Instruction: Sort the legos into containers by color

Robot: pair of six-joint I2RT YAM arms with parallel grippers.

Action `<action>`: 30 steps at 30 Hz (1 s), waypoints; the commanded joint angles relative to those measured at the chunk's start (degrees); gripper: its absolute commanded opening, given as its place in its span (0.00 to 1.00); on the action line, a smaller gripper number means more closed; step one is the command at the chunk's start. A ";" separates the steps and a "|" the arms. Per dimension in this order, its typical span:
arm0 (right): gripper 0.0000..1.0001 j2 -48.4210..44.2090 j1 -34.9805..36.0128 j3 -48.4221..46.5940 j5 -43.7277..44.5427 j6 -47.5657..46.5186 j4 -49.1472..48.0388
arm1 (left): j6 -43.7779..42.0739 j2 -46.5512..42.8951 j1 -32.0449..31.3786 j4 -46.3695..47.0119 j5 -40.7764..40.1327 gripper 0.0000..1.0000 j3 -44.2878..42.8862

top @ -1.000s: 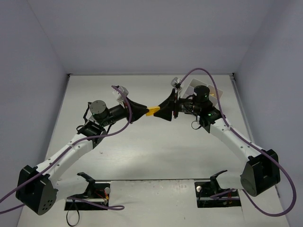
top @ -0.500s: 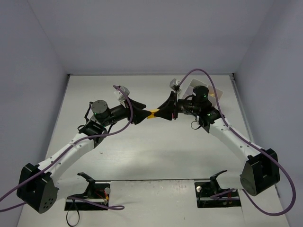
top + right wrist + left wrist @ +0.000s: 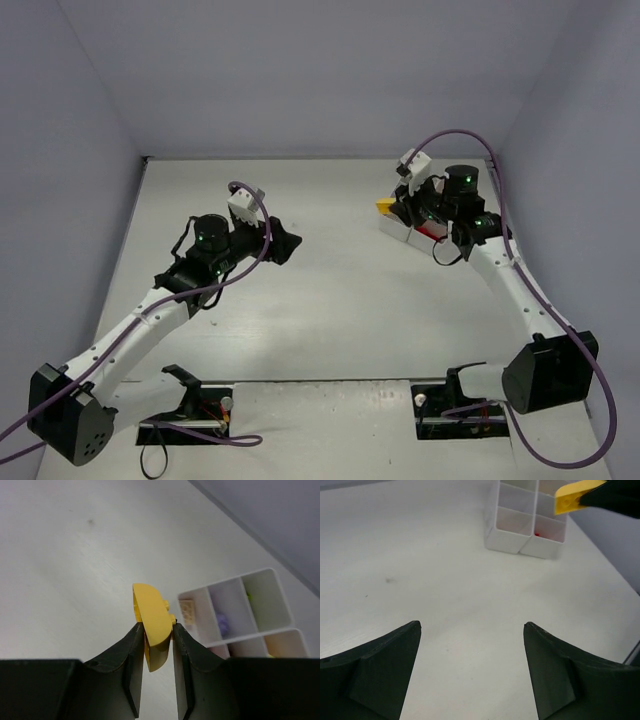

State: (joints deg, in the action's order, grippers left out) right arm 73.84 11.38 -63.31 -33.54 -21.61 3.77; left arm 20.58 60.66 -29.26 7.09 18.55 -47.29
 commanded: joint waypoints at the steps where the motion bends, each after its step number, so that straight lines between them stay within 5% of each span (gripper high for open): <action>1: 0.00 1.73 -1.44 -5.24 14.89 -13.36 4.75 | -3.00 -2.21 0.16 -9.53 -7.99 0.77 -4.30; 13: 0.00 14.92 -8.21 -14.64 27.55 -23.56 5.37 | -5.55 -6.35 0.34 -17.46 -12.31 0.78 -3.69; 30: 0.07 24.86 -10.23 -20.27 34.85 -26.47 5.28 | -6.87 -4.24 0.34 -16.94 -12.66 0.78 -4.83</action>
State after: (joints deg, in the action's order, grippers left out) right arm 99.24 1.78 -80.05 -1.91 -46.83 11.03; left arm 14.96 56.05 -29.23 -12.12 6.11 -48.49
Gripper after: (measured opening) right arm 0.219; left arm 0.774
